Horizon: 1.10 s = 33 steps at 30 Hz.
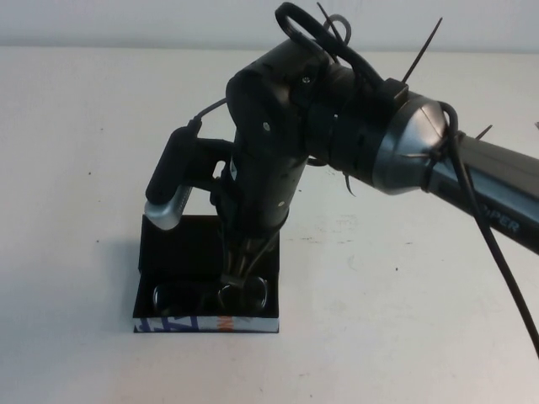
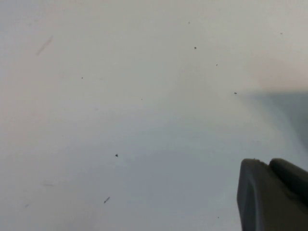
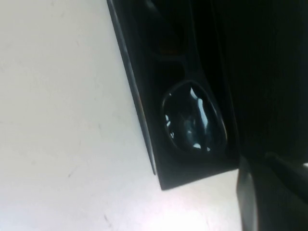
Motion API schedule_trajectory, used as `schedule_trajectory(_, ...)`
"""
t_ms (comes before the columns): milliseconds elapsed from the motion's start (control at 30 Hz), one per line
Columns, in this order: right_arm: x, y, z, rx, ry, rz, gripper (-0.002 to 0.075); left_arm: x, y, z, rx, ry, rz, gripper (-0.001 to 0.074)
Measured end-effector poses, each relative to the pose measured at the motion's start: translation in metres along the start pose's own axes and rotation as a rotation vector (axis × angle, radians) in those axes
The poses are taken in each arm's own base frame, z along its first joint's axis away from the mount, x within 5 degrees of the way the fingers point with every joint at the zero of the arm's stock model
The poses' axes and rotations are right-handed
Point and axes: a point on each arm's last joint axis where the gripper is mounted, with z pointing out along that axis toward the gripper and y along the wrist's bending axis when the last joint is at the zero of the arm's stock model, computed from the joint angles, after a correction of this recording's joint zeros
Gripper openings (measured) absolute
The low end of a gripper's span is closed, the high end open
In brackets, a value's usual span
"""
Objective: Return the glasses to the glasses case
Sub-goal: Place the glasses in the glasses case, then close the glasses case
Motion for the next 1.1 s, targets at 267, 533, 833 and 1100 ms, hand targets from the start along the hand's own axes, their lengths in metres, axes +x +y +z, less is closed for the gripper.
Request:
schedule_trajectory(267, -0.004, -0.012, -0.003, 0.016, -0.116, 0.132, -0.0011, 0.000, 0.000, 0.000, 0.000, 0.000, 0.001, 0.0000)
schedule_trajectory(533, -0.001, -0.018, -0.007, -0.110, -0.200, 0.205, -0.0011, 0.000, 0.000, 0.000, 0.000, 0.000, 0.001, 0.0000)
schedule_trajectory(833, 0.000, -0.019, -0.007, -0.127, -0.203, 0.209, -0.0011, -0.018, -0.003, -0.002, 0.065, -0.193, -0.324, 0.0000)
schedule_trajectory(1100, -0.001, -0.019, -0.008, -0.128, -0.212, 0.275, -0.0011, -0.022, -0.010, -0.002, 0.156, -0.105, -0.676, 0.0000)
